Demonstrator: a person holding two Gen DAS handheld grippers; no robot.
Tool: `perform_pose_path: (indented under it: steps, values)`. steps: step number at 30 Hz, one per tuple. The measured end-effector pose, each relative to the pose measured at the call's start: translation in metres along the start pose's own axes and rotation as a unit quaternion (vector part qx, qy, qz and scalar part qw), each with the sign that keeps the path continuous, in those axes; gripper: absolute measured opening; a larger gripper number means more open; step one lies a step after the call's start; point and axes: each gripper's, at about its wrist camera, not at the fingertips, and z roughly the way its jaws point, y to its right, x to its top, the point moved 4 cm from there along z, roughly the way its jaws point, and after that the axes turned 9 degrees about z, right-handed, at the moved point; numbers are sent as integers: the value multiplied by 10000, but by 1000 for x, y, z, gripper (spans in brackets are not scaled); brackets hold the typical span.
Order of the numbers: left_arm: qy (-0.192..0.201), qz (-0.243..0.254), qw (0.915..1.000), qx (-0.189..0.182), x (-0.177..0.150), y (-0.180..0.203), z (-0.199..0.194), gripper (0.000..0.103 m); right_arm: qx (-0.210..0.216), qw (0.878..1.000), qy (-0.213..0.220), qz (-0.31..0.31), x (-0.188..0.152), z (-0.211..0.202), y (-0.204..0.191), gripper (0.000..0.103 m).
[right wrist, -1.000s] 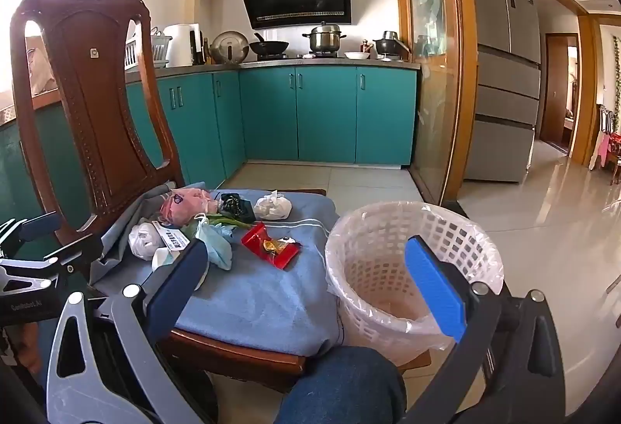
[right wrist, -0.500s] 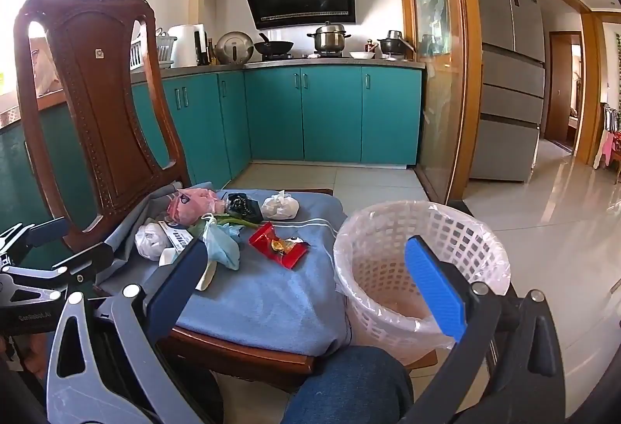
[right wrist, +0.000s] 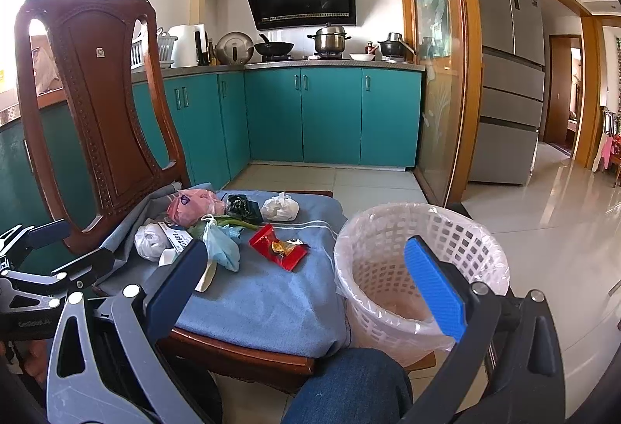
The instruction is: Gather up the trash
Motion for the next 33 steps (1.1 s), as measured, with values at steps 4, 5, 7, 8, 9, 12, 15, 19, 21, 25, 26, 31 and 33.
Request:
perform_pose_path:
  steps: [4, 5, 7, 8, 9, 12, 15, 19, 21, 25, 26, 31, 33]
  values:
    - [-9, -9, 10000, -18, -1, -1, 0, 100, -27, 10000, 18, -25, 1, 1, -1, 100]
    - [-17, -7, 10000, -28, 0, -3, 0, 100, -40, 10000, 21, -38, 1, 2, -2, 100]
    - [-26, 3, 10000, -36, 0, -2, 1, 100, -59, 10000, 18, -51, 1, 3, -2, 100]
    - [-32, 6, 10000, -40, 0, -1, 1, 100, -57, 10000, 11, -51, 1, 4, -3, 100]
    - [-31, 7, 10000, -47, 0, -1, 1, 100, -55, 10000, 6, -51, 1, 4, -3, 100]
    - [-33, 1, 10000, -55, -1, 0, 0, 100, -53, 10000, 12, -59, 1, 4, -4, 100]
    - [-49, -8, 10000, -61, -3, 2, 0, 100, -53, 10000, 10, -63, 1, 5, -4, 100]
    - [-54, -4, 10000, -72, -2, -1, 1, 100, -59, 10000, 7, -77, 1, 5, -6, 100]
    - [-59, -6, 10000, -80, -2, -3, 3, 100, -49, 10000, 10, -71, 1, 5, -6, 100]
    - [-67, -7, 9999, -90, -3, -3, 3, 100, -49, 10000, 11, -84, 0, 5, -6, 100]
    - [-68, -7, 9999, -92, -3, -3, 4, 100, -50, 10000, 12, -83, 0, 5, -6, 100]
    - [-87, 10, 9999, -106, -4, 0, 3, 100, -53, 9999, 4, -88, 0, 5, -7, 100]
    - [-87, 14, 9999, -115, -4, 0, 3, 100, -57, 9999, 9, -88, 0, 5, -7, 100]
